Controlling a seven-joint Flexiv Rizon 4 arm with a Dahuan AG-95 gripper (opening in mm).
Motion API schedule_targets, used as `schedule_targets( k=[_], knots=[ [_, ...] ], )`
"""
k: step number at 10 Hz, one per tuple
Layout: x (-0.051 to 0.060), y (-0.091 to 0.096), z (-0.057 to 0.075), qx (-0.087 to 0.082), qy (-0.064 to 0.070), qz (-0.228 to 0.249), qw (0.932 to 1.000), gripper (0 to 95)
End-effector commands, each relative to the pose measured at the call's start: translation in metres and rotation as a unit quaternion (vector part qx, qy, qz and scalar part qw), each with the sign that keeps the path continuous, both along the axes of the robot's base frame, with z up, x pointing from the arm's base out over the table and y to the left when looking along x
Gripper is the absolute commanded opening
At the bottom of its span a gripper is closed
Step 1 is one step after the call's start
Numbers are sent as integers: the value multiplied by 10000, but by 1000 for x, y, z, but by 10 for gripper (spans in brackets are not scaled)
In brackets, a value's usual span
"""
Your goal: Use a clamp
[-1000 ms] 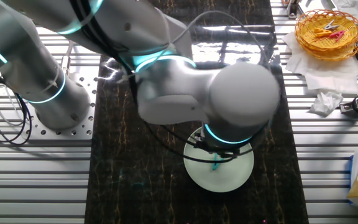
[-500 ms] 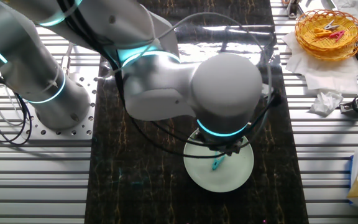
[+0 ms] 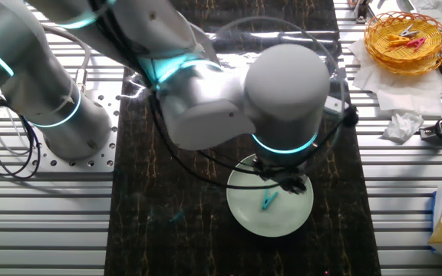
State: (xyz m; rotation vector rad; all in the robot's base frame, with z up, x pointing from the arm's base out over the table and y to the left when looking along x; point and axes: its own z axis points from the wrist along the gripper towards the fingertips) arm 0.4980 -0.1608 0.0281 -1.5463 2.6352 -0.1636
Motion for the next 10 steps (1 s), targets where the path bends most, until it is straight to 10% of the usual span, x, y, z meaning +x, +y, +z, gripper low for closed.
schedule_targets(
  k=[1, 3, 4, 10],
  knots=[
    [-3, 2, 8, 252, 129, 50, 9996, 760],
    [-3, 2, 9, 498, 333, 76, 9982, 760],
    [-3, 2, 12, 488, 368, 101, 9981, 570],
    [-2, 4, 16, 368, 488, -96, 9981, 570]
  ],
)
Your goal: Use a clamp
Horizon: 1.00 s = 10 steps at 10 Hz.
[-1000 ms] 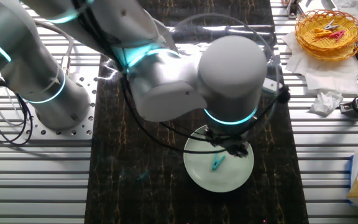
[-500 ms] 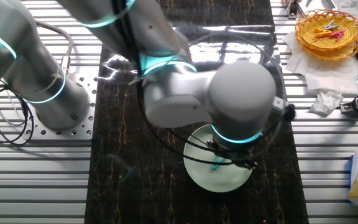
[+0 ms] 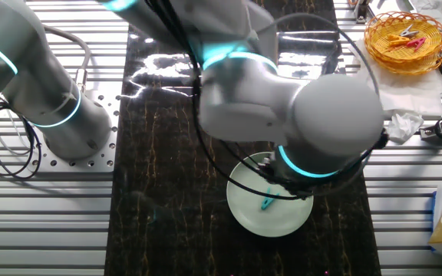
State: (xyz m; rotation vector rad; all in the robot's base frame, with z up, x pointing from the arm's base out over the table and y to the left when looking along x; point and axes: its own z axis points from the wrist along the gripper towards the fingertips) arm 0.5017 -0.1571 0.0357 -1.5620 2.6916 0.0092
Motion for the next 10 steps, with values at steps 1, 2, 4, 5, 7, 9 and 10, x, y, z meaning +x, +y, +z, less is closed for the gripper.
schedule_targets(
  k=[1, 2, 4, 5, 7, 9, 10],
  knots=[
    [-5, 0, 8, 22, 25, -111, 9999, 570],
    [-5, 0, 8, 65, 86, -165, 9998, 570],
    [-5, 0, 8, 15, 163, -216, 9996, 570],
    [-5, 0, 8, -21, 186, -252, 9995, 570],
    [-5, 0, 7, -96, 195, -294, 9993, 570],
    [-5, 0, 6, -115, 208, -344, 9991, 570],
    [-5, 0, 5, -119, 209, -373, 9990, 570]
  ],
)
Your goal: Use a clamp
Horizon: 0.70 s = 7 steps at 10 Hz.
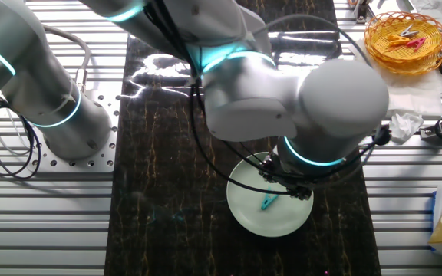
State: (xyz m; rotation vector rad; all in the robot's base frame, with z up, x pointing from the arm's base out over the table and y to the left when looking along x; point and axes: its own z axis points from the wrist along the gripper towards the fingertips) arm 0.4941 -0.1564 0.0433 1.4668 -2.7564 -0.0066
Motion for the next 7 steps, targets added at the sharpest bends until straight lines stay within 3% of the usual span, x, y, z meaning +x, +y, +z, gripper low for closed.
schedule_targets(
  k=[1, 5, 6, 7],
  knots=[
    [2, 0, -5, 0, -3, -24, 10000, 570],
    [2, 0, -10, -36, 5, -106, 9999, 570],
    [1, 1, -12, -36, 3, -121, 9999, 380],
    [1, 1, -14, -47, -3, -121, 9999, 380]
  ],
)
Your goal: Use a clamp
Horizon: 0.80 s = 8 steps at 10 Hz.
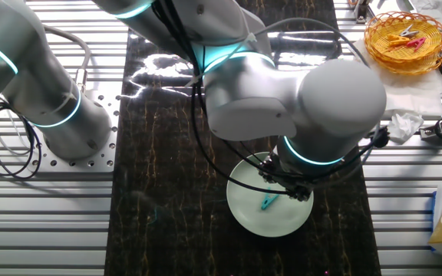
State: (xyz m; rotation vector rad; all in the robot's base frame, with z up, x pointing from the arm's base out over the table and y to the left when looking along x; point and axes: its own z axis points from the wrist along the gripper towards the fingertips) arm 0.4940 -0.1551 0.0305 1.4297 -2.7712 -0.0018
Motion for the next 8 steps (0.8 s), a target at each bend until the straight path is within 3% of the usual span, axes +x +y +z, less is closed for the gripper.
schedule_targets(
  k=[1, 8],
  knots=[
    [1, 0, -1, -42, -11, 7, 10000, 380],
    [1, -1, -1, -166, -67, -25, 9998, 380]
  ],
)
